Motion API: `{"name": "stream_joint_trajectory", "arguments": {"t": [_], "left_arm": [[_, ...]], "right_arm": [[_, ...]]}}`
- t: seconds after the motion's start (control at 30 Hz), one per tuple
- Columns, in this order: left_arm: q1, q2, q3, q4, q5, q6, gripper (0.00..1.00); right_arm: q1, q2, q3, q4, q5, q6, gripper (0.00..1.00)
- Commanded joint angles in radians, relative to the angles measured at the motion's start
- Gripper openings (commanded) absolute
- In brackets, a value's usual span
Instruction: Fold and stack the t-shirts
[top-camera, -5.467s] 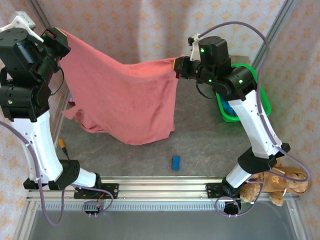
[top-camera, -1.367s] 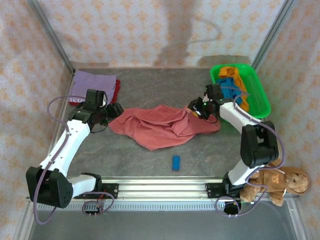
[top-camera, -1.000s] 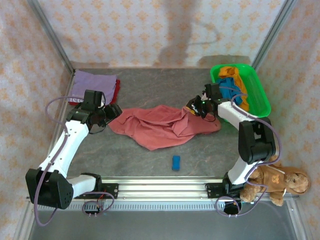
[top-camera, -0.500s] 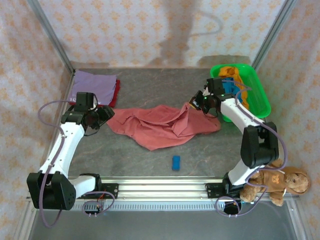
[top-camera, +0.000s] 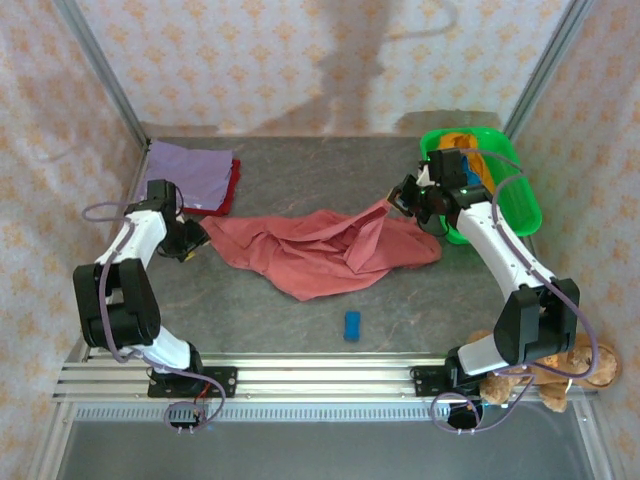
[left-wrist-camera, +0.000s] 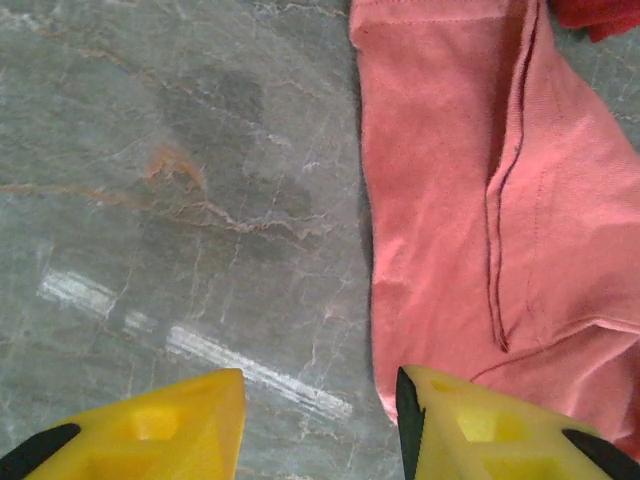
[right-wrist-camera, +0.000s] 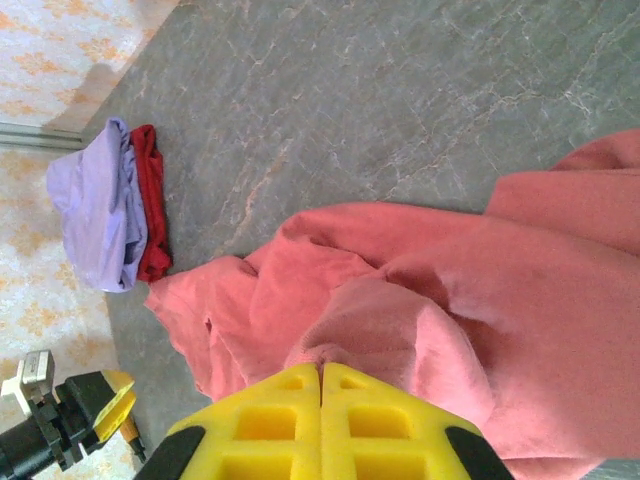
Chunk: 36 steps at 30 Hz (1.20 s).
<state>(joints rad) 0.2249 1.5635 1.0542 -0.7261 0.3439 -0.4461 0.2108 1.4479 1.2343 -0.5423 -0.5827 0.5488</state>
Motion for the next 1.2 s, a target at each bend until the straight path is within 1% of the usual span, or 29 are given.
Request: {"name": "stream_joint_trajectory", "arguments": {"t": [0.0, 0.13, 0.33, 0.5, 0.83, 0.97, 1.07, 1.17], "left_arm": [[-0.044, 0.02, 0.019, -0.025, -0.013, 0.037, 0.45], [-0.06, 0.072, 0.022, 0.004, -0.048, 0.037, 0.45], [-0.071, 0.141, 0.063, 0.022, -0.085, 0.044, 0.4], [-0.093, 0.195, 0.1, 0.033, -0.086, 0.049, 0.39], [-0.097, 0.293, 0.154, 0.059, -0.097, 0.054, 0.35], [-0.112, 0.324, 0.184, 0.057, -0.1, 0.059, 0.33], [-0.122, 0.338, 0.199, 0.057, -0.101, 0.06, 0.3], [-0.131, 0.37, 0.204, 0.062, -0.1, 0.058, 0.24]], "right_arm": [[0.0, -0.032, -0.001, -0.03, 0.03, -0.019, 0.0], [0.001, -0.027, 0.018, -0.051, 0.03, -0.034, 0.0], [0.001, -0.033, 0.038, -0.093, 0.052, -0.064, 0.0], [0.001, -0.037, 0.028, -0.084, 0.049, -0.053, 0.0], [-0.001, -0.034, 0.056, -0.117, 0.059, -0.072, 0.0], [-0.001, -0.033, 0.062, -0.127, 0.06, -0.077, 0.0], [-0.001, -0.035, 0.066, -0.135, 0.059, -0.083, 0.0], [-0.002, -0.038, 0.071, -0.144, 0.063, -0.088, 0.0]]}}
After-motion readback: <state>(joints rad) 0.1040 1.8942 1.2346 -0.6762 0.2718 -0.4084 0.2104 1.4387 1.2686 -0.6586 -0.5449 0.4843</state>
